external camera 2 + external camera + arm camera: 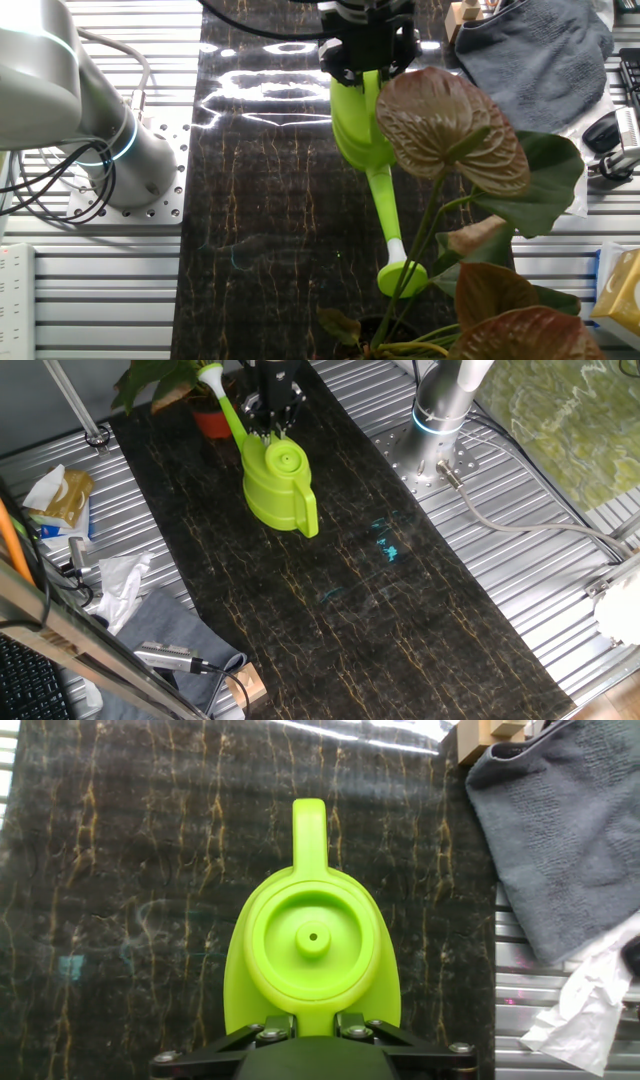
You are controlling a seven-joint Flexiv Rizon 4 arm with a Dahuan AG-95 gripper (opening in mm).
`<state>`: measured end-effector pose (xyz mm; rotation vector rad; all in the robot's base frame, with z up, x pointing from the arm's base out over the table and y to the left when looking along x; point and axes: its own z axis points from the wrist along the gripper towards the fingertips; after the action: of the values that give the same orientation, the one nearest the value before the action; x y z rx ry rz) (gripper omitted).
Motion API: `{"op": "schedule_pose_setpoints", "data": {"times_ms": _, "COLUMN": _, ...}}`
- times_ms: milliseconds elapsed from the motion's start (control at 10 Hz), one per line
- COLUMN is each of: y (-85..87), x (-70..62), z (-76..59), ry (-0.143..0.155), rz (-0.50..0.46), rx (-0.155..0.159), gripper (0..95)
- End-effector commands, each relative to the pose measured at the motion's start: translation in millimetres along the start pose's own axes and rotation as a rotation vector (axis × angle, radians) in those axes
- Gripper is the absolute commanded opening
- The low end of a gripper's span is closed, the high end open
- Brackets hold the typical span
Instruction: Water the plant
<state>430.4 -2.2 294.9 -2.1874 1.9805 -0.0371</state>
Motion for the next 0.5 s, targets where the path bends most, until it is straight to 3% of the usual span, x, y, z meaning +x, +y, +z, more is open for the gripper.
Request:
{"op": "schedule_pose_setpoints", "data": {"times_ms": 100, "y": -3.6, "x": -0.8, "z": 0.5, "ry": -0.004, "rz": 0.0, "rx": 0.002, "gripper": 0.0}}
{"op": "schedule_pose_setpoints", "data": {"times_ms": 500, "y": -5.8, "x": -0.4, "z": 0.8, "ry": -0.027, "rz": -0.013, "rx": 0.006, "gripper": 0.0}}
